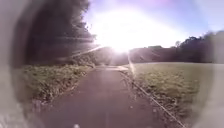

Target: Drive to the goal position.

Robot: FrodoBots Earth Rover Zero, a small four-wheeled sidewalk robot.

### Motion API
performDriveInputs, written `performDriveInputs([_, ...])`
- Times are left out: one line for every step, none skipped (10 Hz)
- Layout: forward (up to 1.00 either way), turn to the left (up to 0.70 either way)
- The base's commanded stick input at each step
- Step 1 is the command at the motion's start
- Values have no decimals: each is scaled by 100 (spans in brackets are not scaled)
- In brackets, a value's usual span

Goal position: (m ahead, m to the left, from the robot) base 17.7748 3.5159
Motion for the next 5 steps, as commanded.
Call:
performDriveInputs([85, 0])
performDriveInputs([85, 0])
performDriveInputs([85, 0])
performDriveInputs([85, 0])
performDriveInputs([85, 0])
